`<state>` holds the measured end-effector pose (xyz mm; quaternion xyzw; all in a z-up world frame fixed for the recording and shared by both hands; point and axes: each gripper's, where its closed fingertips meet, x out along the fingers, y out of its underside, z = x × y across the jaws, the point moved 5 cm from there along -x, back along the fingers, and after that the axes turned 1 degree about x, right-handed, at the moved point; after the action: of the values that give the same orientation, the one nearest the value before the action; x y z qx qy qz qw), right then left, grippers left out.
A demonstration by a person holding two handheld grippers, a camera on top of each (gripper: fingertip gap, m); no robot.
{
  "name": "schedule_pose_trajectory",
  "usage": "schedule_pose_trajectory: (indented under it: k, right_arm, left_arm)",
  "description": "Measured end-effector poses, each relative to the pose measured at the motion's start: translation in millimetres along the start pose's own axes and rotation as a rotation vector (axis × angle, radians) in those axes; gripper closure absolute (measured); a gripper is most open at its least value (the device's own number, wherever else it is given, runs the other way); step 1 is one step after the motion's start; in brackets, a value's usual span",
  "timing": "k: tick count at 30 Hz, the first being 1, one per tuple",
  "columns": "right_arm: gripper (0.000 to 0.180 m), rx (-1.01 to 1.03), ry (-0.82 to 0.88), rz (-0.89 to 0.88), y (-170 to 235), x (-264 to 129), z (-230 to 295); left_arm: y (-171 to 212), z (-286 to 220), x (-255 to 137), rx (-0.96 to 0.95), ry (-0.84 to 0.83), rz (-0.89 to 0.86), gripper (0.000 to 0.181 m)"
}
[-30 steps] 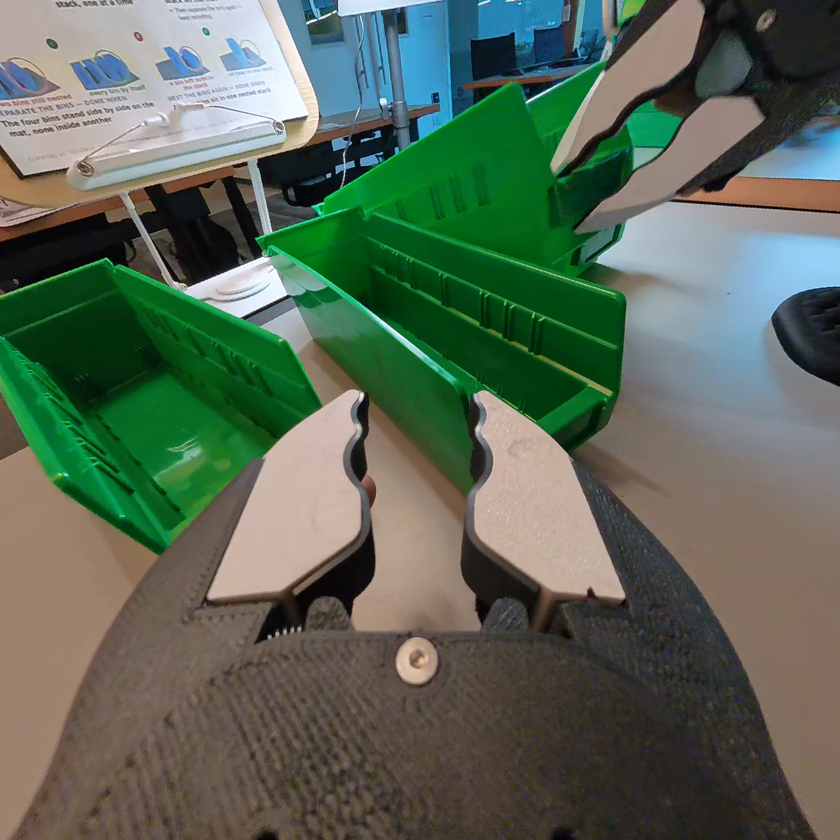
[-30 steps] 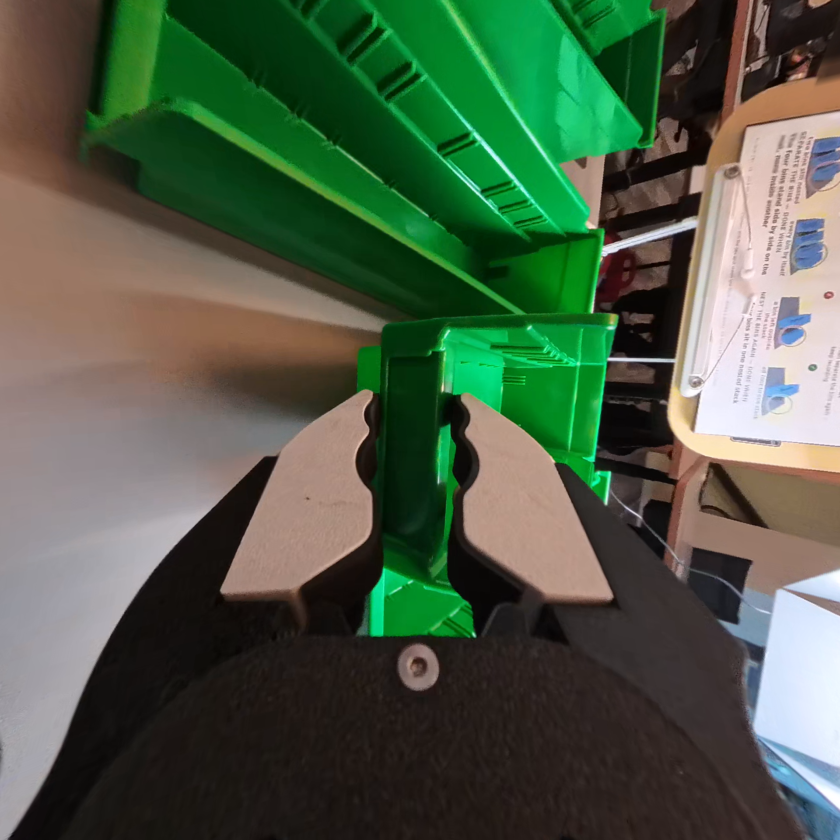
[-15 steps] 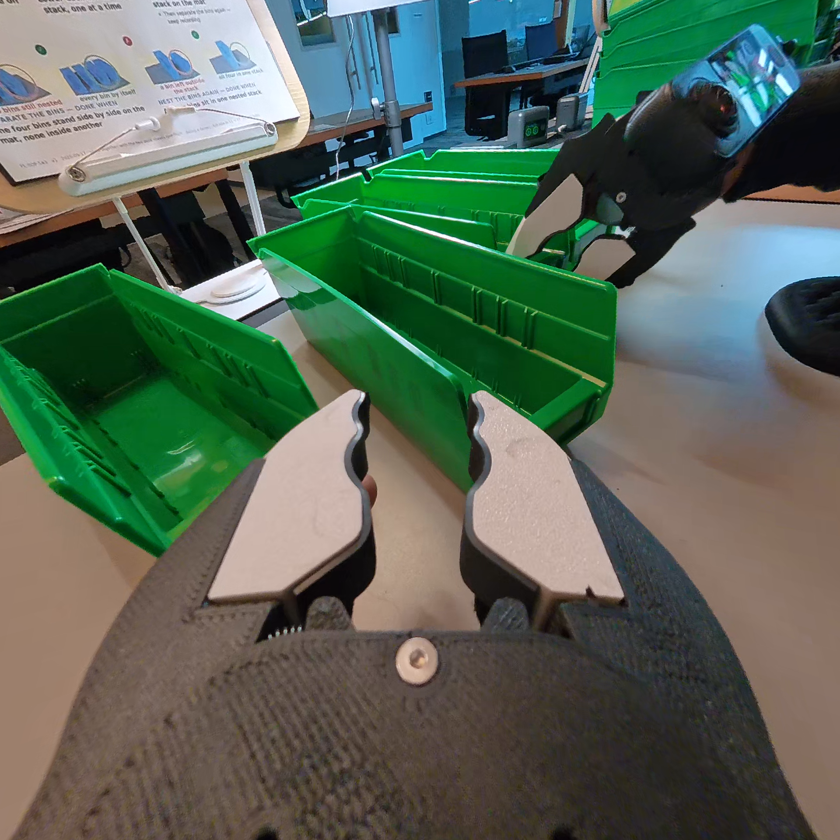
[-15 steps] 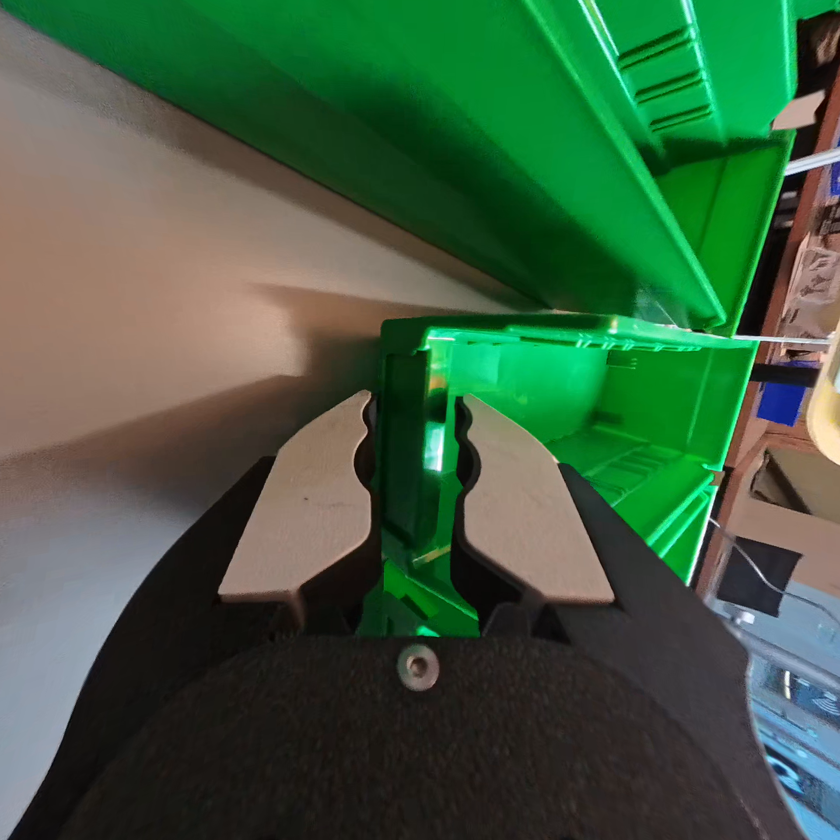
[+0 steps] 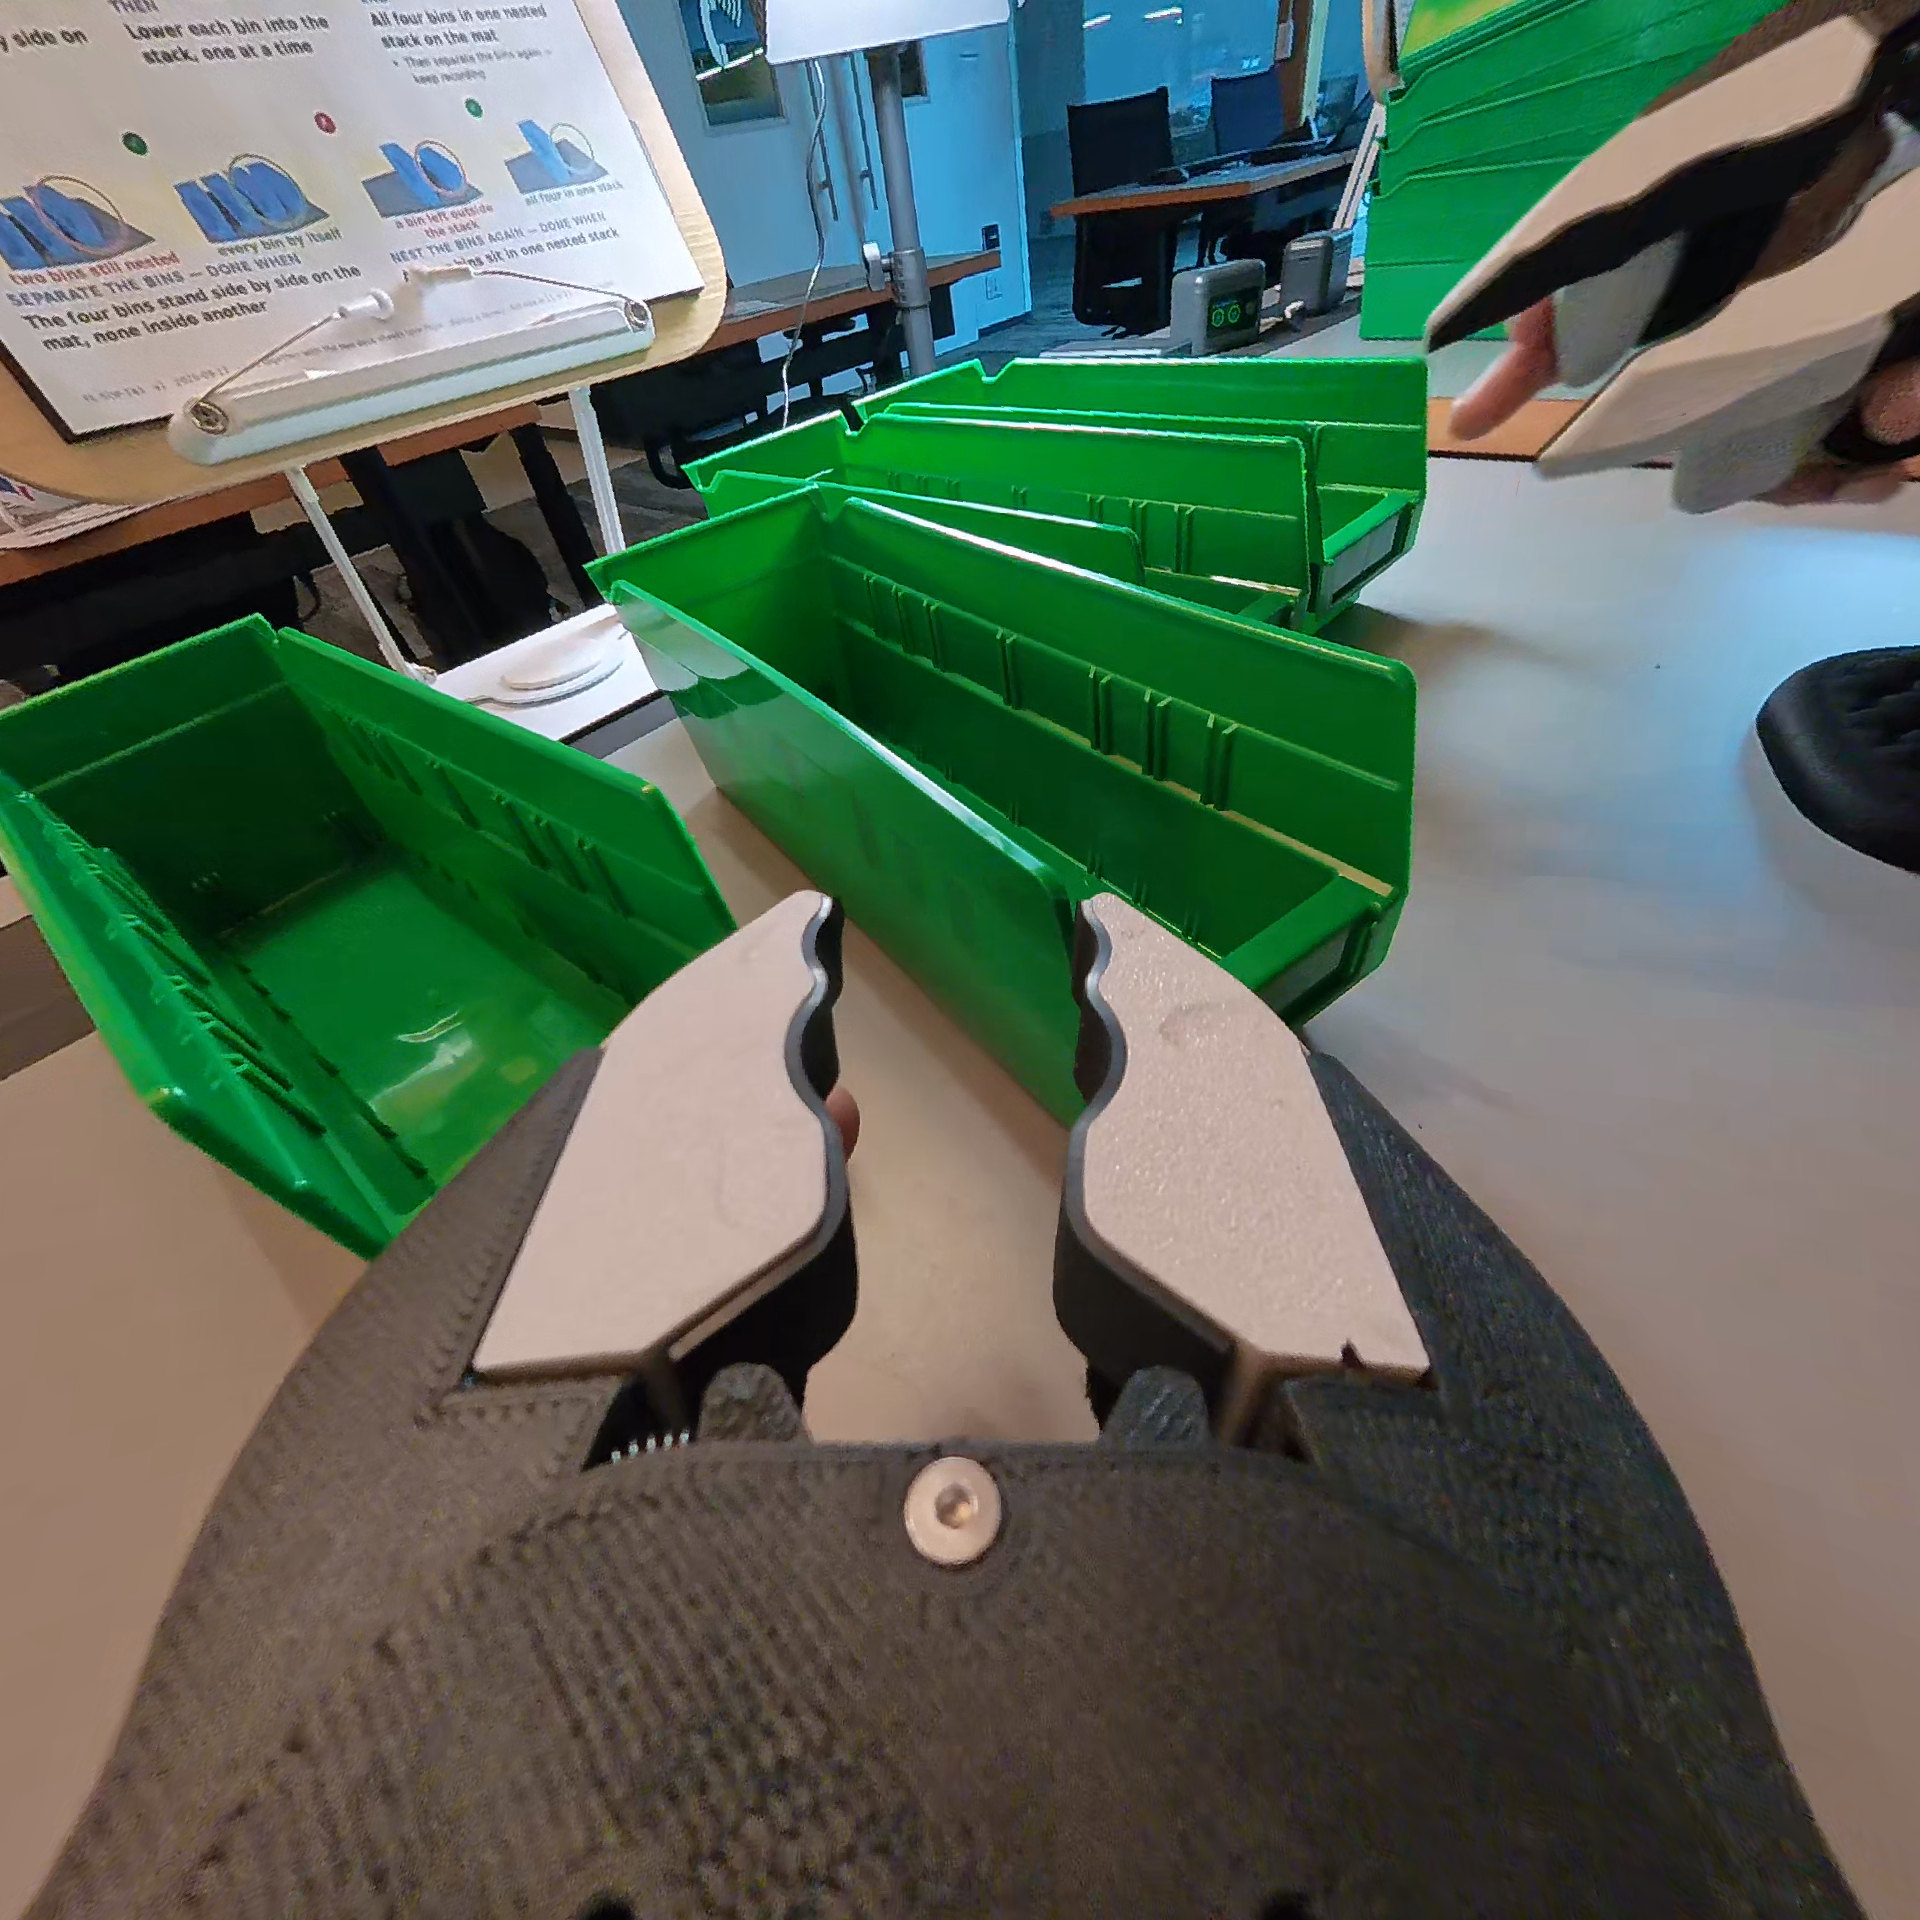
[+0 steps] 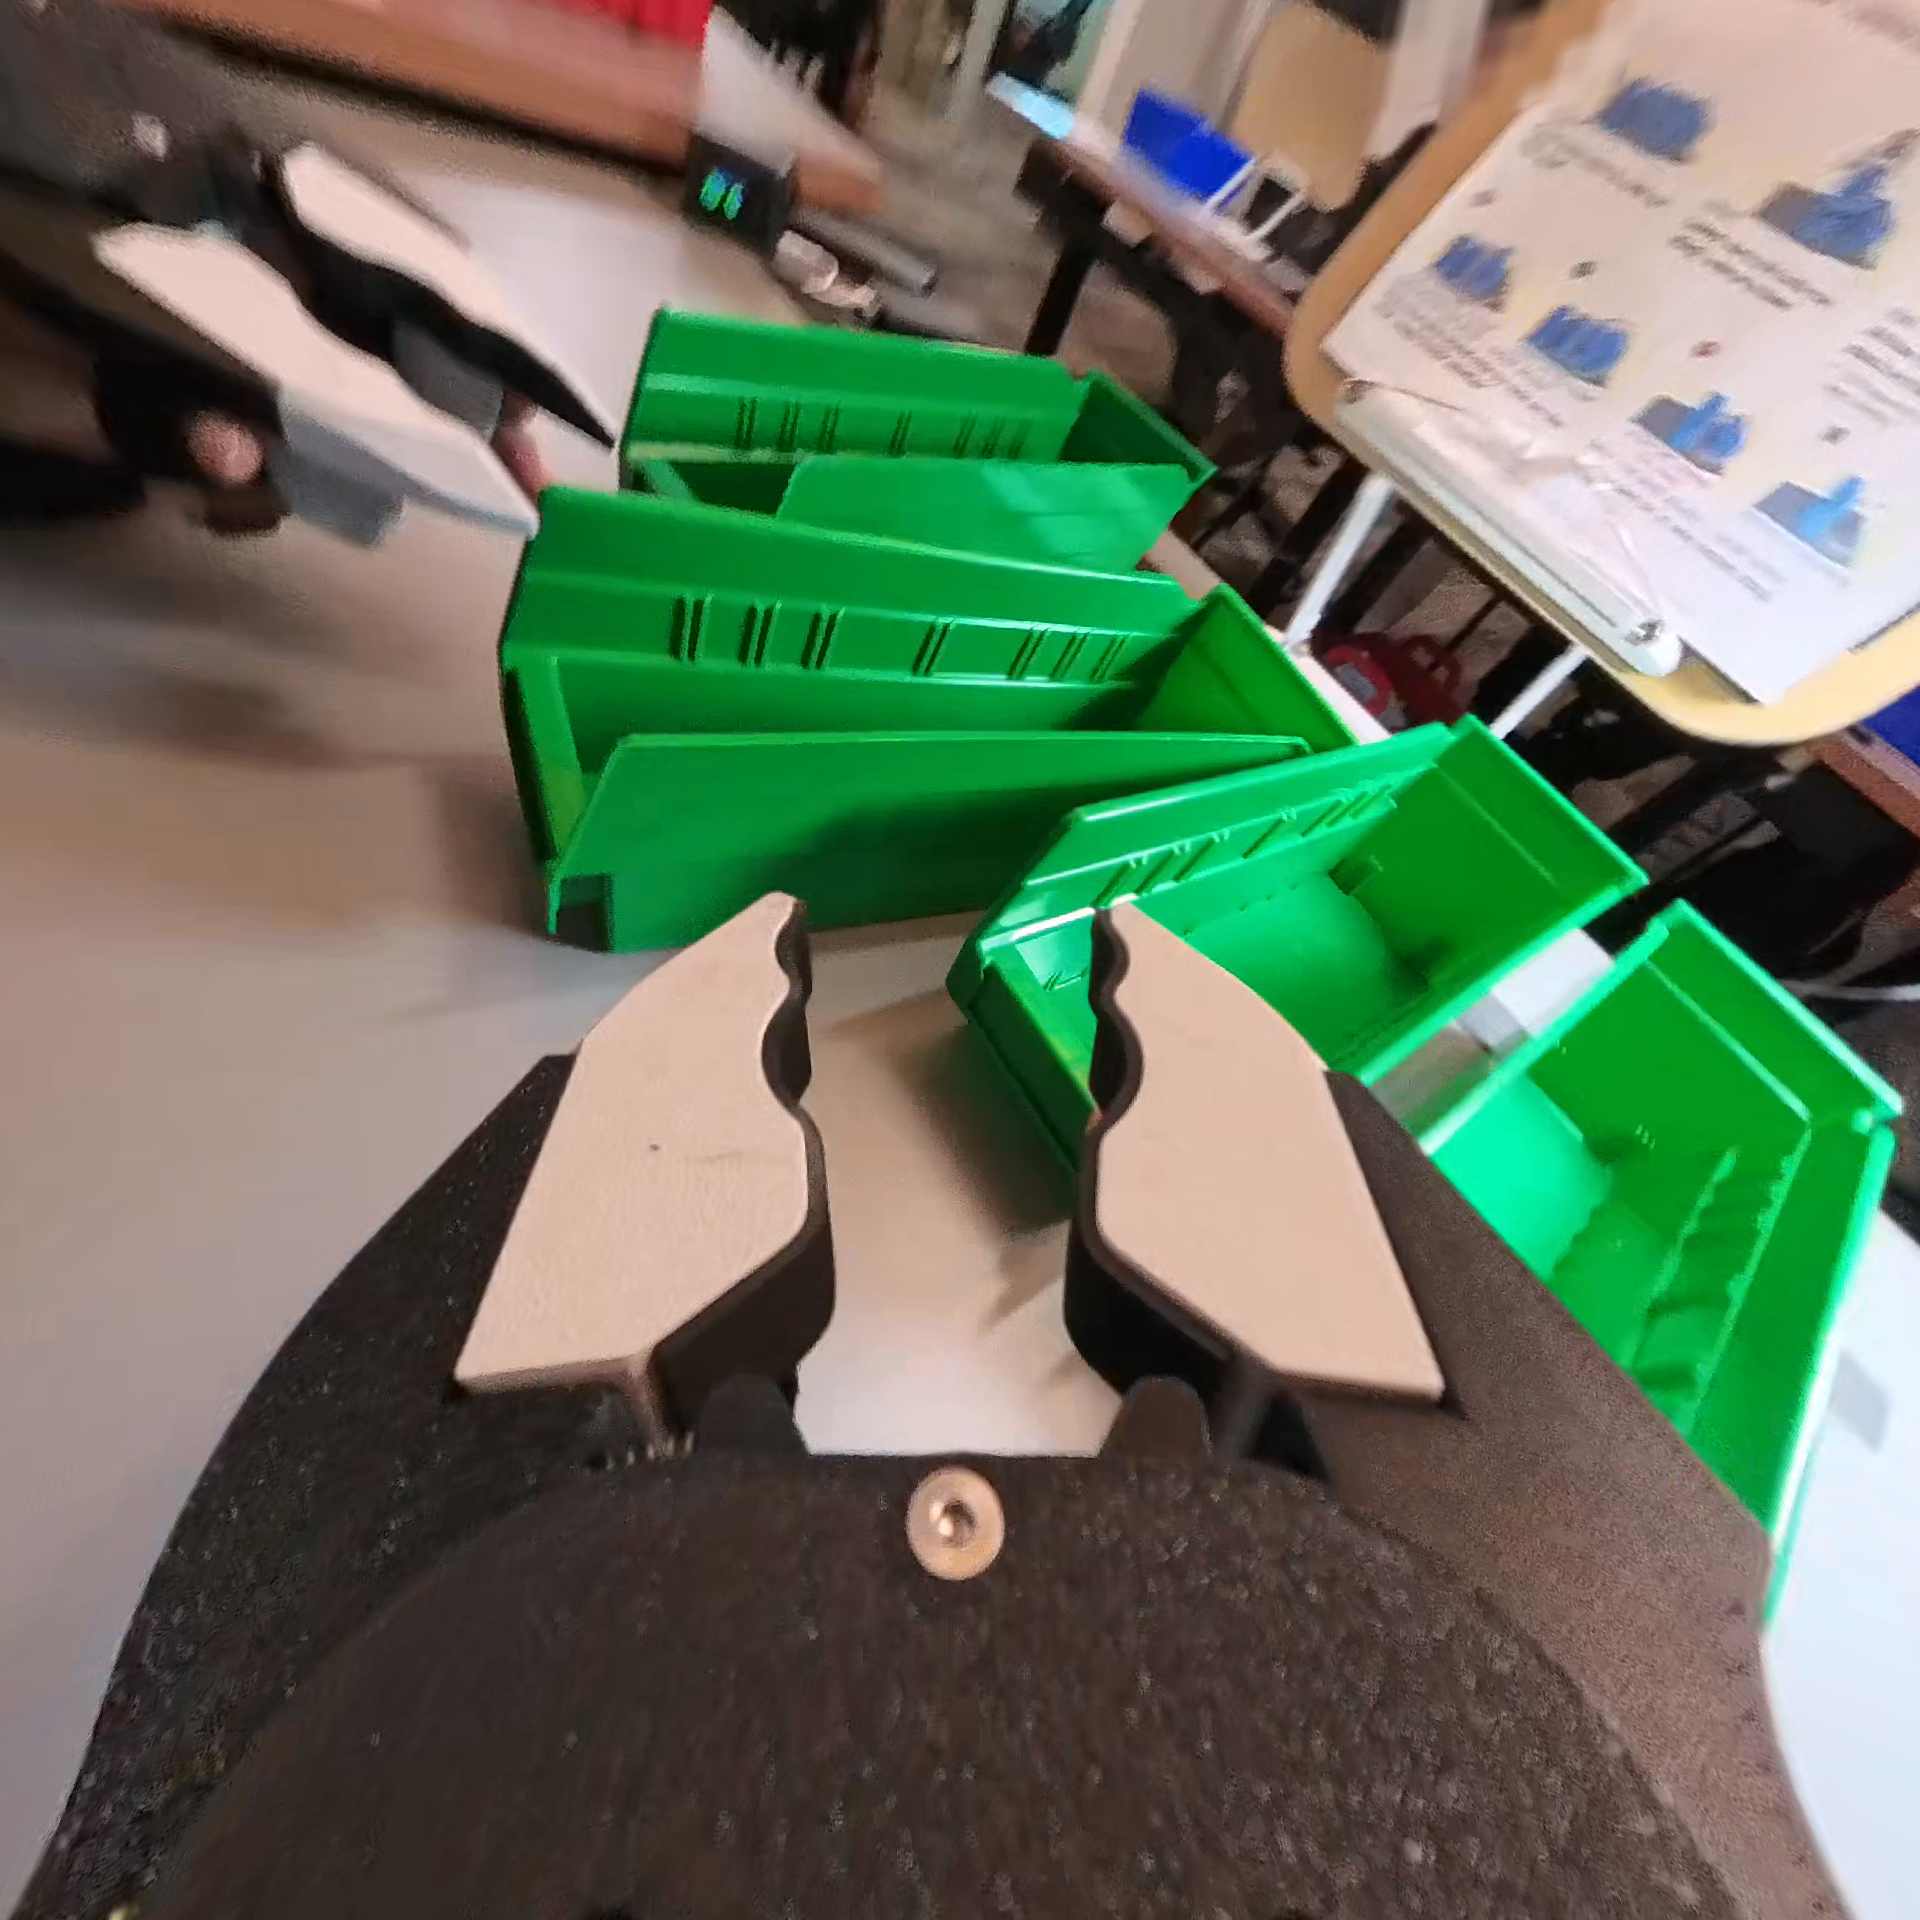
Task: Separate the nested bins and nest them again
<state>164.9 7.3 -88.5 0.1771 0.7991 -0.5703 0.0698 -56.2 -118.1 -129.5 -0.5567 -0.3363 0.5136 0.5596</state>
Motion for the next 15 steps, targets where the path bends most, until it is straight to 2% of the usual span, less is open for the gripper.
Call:
schedule_pose_trajectory:
  k: [4, 9, 11, 13, 15]
  right_arm:
    - [0.127, 0.172, 0.12, -0.072, 21, -22, -3]
    - [0.126, 0.182, 0.172, -0.055, 50, -24, 5]
    - [0.126, 0.181, 0.144, -0.045, 52, -18, 10]
    - [0.127, 0.158, 0.116, -0.033, 52, -13, 14]
    - [0.127, 0.125, 0.105, -0.018, 53, -8, 17]
  left_arm:
    - [0, 1, 0, -0.01, 0.001, 0.0, 0.138]
    - [8, -10, 5, 0.029, 0.09, 0.054, 0.144]
    - [8, -13, 6, 0.175, 0.025, 0.057, 0.143]
    - [-4, -21, 3, 0.436, -0.064, -0.017, 0.144]
    - [-11, -37, 2, 0.552, -0.018, -0.022, 0.143]
